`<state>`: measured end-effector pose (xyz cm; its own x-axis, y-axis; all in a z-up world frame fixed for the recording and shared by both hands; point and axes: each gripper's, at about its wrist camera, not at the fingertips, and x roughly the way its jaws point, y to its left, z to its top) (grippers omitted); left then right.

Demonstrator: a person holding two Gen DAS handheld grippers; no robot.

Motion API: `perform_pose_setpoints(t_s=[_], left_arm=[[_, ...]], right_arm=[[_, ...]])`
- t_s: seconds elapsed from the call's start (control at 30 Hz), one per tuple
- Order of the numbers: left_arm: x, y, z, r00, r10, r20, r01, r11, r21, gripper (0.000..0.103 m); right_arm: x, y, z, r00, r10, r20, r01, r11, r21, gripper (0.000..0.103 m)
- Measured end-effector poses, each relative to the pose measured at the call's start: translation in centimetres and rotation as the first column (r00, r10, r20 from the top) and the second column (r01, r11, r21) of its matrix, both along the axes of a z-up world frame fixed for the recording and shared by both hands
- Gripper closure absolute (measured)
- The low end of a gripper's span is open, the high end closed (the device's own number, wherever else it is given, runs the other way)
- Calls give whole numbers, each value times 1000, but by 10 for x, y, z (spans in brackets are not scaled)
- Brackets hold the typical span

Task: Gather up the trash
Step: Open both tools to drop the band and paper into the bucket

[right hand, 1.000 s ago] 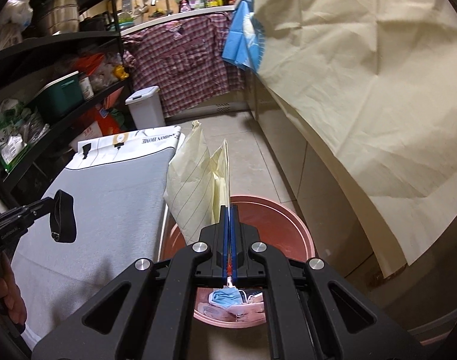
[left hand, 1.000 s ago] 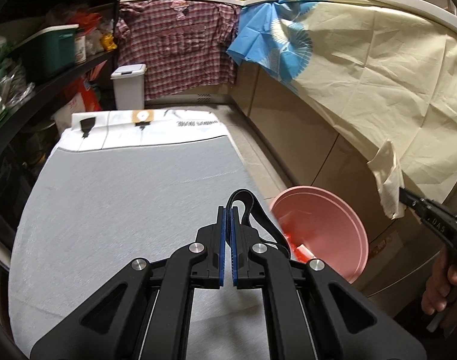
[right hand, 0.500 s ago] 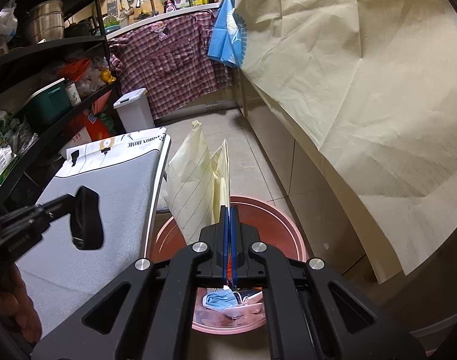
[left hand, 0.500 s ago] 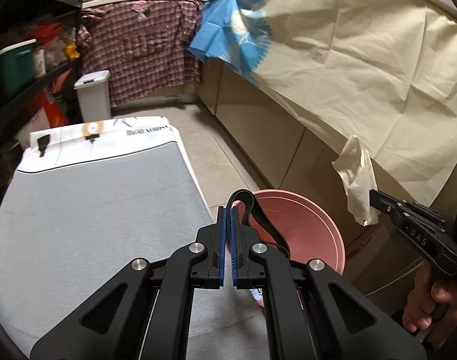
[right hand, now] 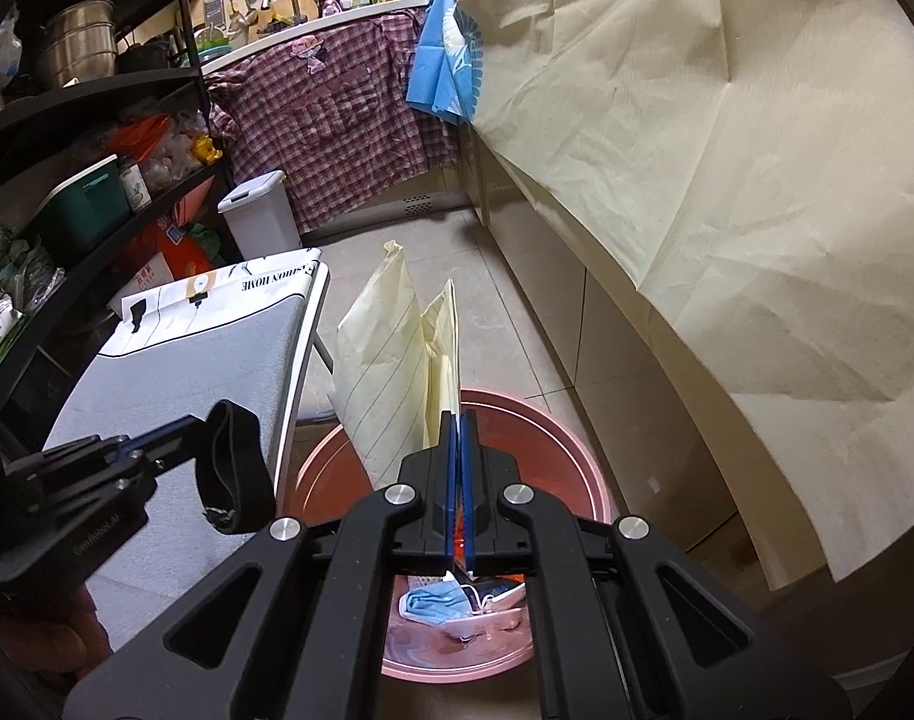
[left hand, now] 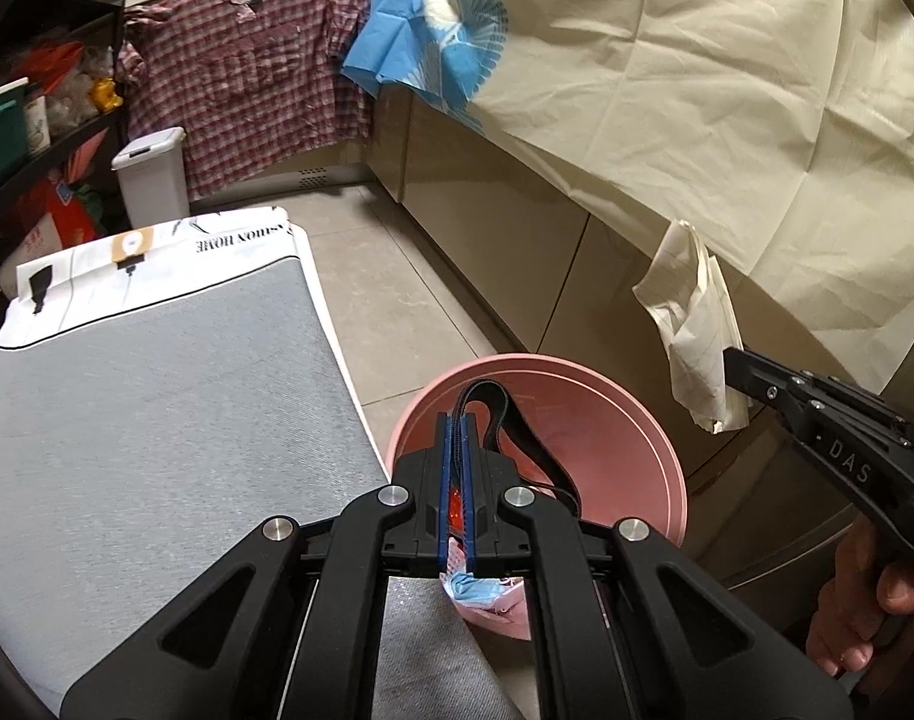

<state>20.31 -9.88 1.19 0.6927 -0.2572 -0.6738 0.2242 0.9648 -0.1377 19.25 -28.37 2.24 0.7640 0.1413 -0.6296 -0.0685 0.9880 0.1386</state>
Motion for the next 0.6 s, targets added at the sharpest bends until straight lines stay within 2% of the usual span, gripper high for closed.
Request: perform_pose_setpoints(t_s=[0.27, 0.43, 0.47, 0.5, 0.53, 0.57, 0.6], left_arm=[[9, -8, -10, 1000, -14, -26, 14, 1000, -2, 100], [14, -11, -15, 999, -28, -45, 27, 1000, -14, 100], [15, -12, -16, 998, -31, -50, 31, 999, -17, 97], [15, -11, -17, 998, -35, -57, 34, 999, -26, 95], [16, -10, -18, 997, -37, -60, 35, 999, -34, 83], [15, -9, -19, 997, -39, -62, 36, 998, -42, 70], [13, -8, -19, 998, -39, -57, 37, 998, -41, 68]], right_arm=[[6, 0, -3, 1000, 0, -13, 0, 1000, 5, 101], [10, 1, -7, 1000, -5, -30, 5, 1000, 2, 95], [11, 1, -8, 999, -8, -40, 8, 1000, 5, 91], [11, 0, -9, 999, -12, -43, 12, 1000, 6, 78], [11, 0, -10, 999, -18, -47, 18, 1000, 7, 60], [11, -1, -10, 999, -22, -48, 22, 1000, 9, 55], [11, -1, -10, 999, -23, -47, 24, 1000, 9, 55]])
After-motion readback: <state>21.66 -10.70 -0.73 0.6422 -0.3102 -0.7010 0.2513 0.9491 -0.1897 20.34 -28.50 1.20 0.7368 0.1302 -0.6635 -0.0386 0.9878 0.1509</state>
